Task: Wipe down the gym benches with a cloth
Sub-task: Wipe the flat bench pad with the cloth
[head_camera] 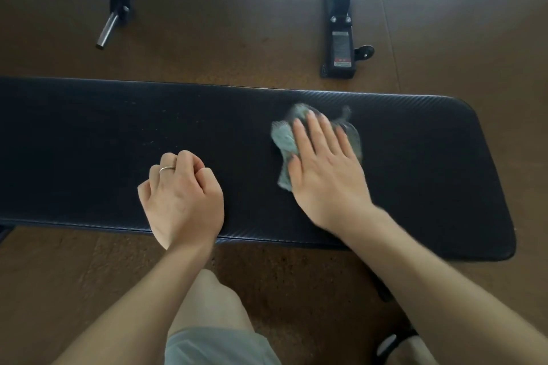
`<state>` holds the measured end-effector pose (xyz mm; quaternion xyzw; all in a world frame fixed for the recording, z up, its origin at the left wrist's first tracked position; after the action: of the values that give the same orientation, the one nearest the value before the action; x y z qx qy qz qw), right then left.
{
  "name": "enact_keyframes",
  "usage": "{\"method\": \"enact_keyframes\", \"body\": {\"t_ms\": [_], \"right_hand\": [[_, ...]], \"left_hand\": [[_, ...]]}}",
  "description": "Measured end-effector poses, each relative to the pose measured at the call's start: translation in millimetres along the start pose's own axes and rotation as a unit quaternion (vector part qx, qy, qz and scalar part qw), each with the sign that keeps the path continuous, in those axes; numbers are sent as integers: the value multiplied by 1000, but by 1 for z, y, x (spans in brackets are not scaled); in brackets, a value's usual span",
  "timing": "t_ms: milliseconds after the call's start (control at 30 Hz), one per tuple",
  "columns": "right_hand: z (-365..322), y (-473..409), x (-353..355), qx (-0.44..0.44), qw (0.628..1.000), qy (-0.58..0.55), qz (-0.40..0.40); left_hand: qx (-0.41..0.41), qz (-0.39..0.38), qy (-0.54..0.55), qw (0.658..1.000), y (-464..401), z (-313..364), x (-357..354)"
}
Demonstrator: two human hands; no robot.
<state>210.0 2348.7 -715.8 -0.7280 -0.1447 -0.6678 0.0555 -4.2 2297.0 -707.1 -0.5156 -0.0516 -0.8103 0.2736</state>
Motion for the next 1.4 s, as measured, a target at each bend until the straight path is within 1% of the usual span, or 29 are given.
{"method": "enact_keyframes", "body": {"t_ms": [100,167,233,267,300,367,400,467,533,667,733,800,900,1000,1100,1167,1267,1333,1400], "right_hand": [[-6,60,-5,-4,1000,1,2],[-12,67,-9,22,1000,-1,-5],[-8,42,-5,36,999,-6,-6],[-4,20,-1,30,1000,-9,-3],[1,-5,2,12,1000,-14,-4],[6,-52,4,-33,999,-26,-28],[6,-66,3,-50,998,-23,-41],[1,-69,2,-59,997,-18,-43],[-4,-40,0,-40,998,-26,-41],[-22,61,-6,9,1000,-10,-20],[-23,86,-9,28,999,-3,-33],[-13,75,-5,27,999,-4,-40],[15,18,4,-32,999,-11,-28],[36,-36,6,-82,995,-10,-49],[27,-33,3,-93,994,-18,-57],[10,1,-2,-72,996,-22,-52],[-12,50,-4,1,999,-13,-50],[-9,52,-2,41,998,-10,-53],[6,32,0,74,996,-11,-45]], "left_hand": [[1,4,6,1000,0,0,-1],[2,3,9,1000,0,-1,-2],[-1,1,10,1000,0,0,-1],[-4,0,11,1000,0,1,0],[-8,-2,12,1000,0,1,0],[-13,-6,10,1000,0,2,1],[-16,-7,8,1000,0,2,1],[-19,-9,7,1000,-1,2,1],[-20,-11,12,1000,-1,2,1],[-25,-10,22,999,0,1,2],[-25,-11,27,999,0,0,1],[-27,-9,29,999,1,-1,2],[-33,-9,32,999,1,-1,3],[-35,-11,30,999,0,0,1],[-34,-7,22,999,2,-1,2],[-29,-8,19,999,2,0,0],[-16,-3,13,1000,3,-1,2],[-12,0,10,1000,3,0,3],[-5,4,10,1000,3,-1,3]]}}
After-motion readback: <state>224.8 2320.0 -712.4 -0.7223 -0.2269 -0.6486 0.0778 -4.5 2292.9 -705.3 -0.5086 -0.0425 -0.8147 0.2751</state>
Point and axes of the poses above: each hand's wrist, its own y-axis away from the middle knuckle, its own x-axis out of the back of the hand, z = x × y, the point moved 7 cm from there along -y, towards the middle knuckle, and after that the axes turned 4 degrees about y, right-handed, at the moved point
